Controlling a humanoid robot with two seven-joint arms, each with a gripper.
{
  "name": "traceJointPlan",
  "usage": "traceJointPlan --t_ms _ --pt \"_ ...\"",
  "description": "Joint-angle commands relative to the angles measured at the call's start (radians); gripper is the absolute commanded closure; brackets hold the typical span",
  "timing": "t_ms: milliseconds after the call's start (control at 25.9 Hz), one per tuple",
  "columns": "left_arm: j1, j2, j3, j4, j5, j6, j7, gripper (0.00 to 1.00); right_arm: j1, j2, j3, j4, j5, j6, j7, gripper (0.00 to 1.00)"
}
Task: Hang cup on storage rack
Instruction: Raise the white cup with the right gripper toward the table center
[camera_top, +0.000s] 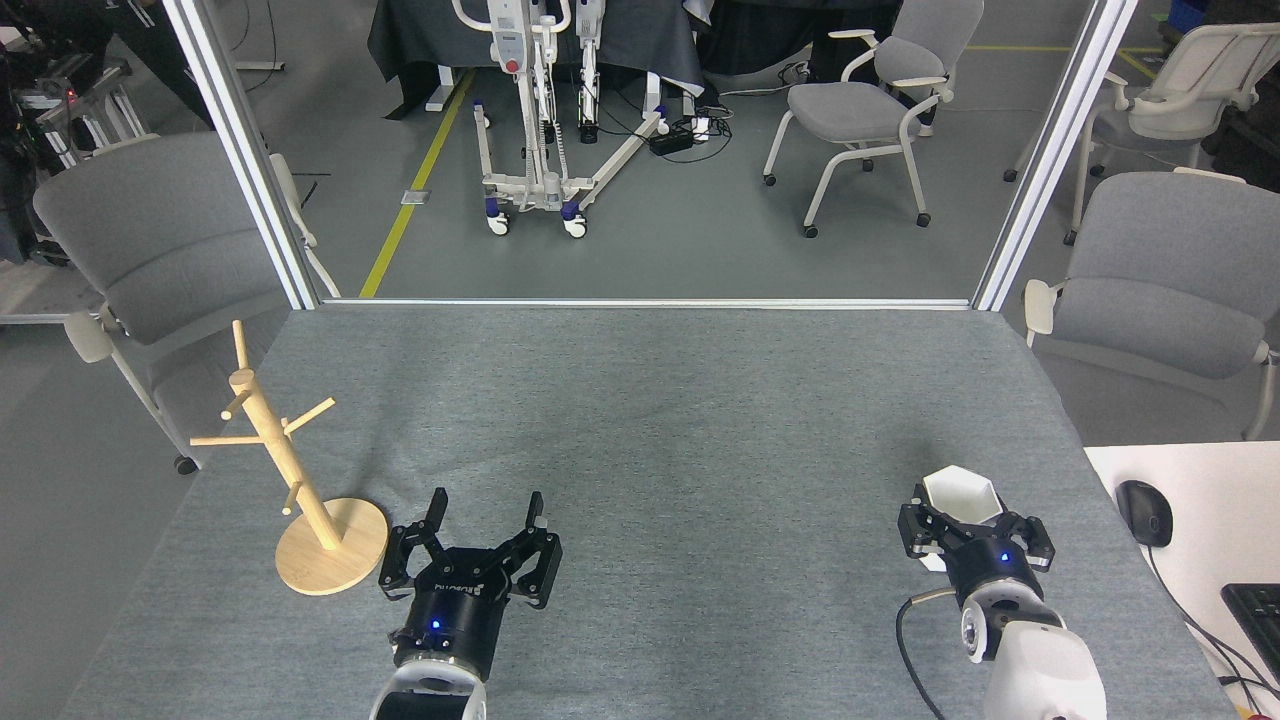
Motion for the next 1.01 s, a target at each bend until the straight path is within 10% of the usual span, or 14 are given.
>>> traceJointPlan --t_ms 0,155,348,619,966 --pt "0.000 0.000 0.000 0.000 0.000 0.000 0.000 0.01 0.000 0.000 0.000 0.001 0.006 -0.011 0.003 0.38" --pt "0.000 0.000 0.000 0.000 0.000 0.000 0.000 0.01 0.000 0.002 0.000 -0.001 0.009 -0.015 0.000 0.94" --pt "0.006 0.007 -0.002 -0.002 0.000 -0.006 0.014 0.01 -0.005 -0.002 0.000 -0.063 -0.003 -0.013 0.066 0.93" --pt "0.014 0.016 -0.009 -0.005 -0.011 -0.038 0.017 0.01 0.011 0.015 0.009 -0.447 -0.094 0.021 0.367 0.92" --pt "0.123 0.099 -0.258 -0.011 -0.202 -0.118 0.048 0.01 -0.032 0.026 0.414 -0.818 -0.097 0.657 0.603 0.87"
